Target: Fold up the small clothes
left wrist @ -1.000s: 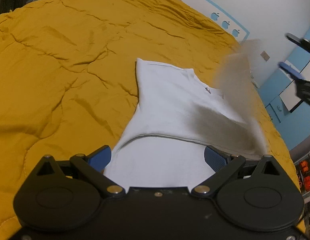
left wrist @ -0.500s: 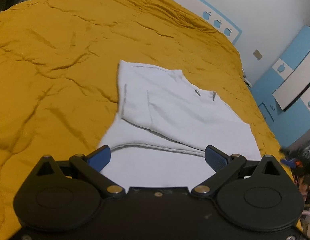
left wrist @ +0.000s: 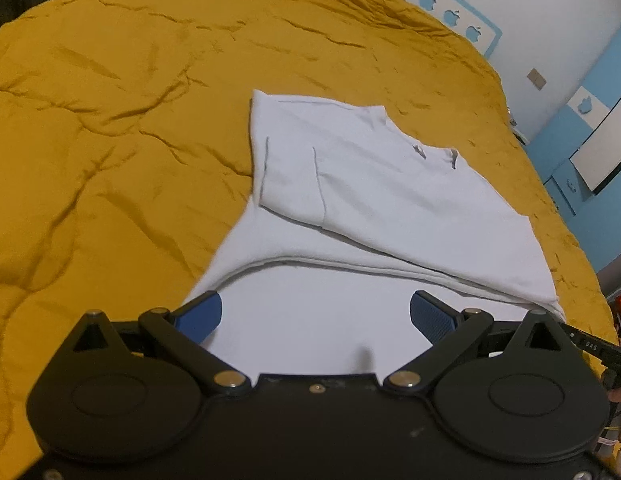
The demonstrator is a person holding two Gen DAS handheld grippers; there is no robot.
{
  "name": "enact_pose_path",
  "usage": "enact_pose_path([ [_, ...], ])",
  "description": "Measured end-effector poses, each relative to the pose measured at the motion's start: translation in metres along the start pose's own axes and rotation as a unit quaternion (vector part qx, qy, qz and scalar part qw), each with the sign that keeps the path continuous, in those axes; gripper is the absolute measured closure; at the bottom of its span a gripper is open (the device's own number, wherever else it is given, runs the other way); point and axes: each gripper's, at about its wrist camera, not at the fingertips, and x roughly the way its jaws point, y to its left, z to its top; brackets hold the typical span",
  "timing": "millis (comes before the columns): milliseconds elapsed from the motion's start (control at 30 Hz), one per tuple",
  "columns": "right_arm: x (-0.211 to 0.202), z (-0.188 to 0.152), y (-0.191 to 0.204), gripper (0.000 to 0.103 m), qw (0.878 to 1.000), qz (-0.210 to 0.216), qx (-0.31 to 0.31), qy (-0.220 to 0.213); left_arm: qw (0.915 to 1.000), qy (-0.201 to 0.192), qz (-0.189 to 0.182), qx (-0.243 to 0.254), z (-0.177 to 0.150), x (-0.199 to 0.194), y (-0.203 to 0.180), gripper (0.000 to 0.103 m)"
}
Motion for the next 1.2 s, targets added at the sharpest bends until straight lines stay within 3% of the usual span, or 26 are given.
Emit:
enact_pose_path([
  [200,0.008,-0.007,-0.015,0.096,0.999,0.005,0.050,0.009,0.9998,-0.006,0.014,-0.015,-0.003,-0.030,0.014,0.000],
  [233,0.003,-0.005,-0.015,0.090,0.998,0.007,0.056,0.006,0.9997,-0.011,0.013,-0.015,-0.004,-0.039,0.016,0.000],
  [300,-0.018,-0.003,-0.018,0.069,0.996,0.032,0.086,0.002,0.9996,-0.025,0.009,-0.011,-0.007,-0.062,0.020,0.000],
  [367,-0.045,-0.004,-0.021,0.059,0.992,0.070,0.104,-0.009,0.9993,-0.035,0.010,-0.007,-0.014,-0.085,0.025,0.000],
  [533,-0.110,-0.026,-0.012,0.053,0.992,0.092,0.083,-0.014,0.9994,-0.035,0.006,-0.002,-0.042,-0.131,0.032,0.000],
  [600,-0.135,-0.042,-0.006,0.041,0.993,0.099,0.071,-0.007,0.9996,-0.029,0.005,0.005,-0.057,-0.146,0.030,0.000],
  [700,-0.167,-0.070,0.001,0.030,0.994,0.093,0.052,0.001,0.9998,-0.015,0.002,0.014,-0.084,-0.166,0.028,0.000],
  [900,-0.202,-0.119,-0.003,0.025,0.995,0.083,0.055,0.015,0.9994,0.002,-0.005,0.034,-0.129,-0.194,0.029,0.000],
  [1200,-0.207,-0.162,-0.027,0.025,0.990,0.084,0.110,0.038,0.9995,0.012,-0.025,-0.015,-0.159,-0.199,0.045,0.000],
])
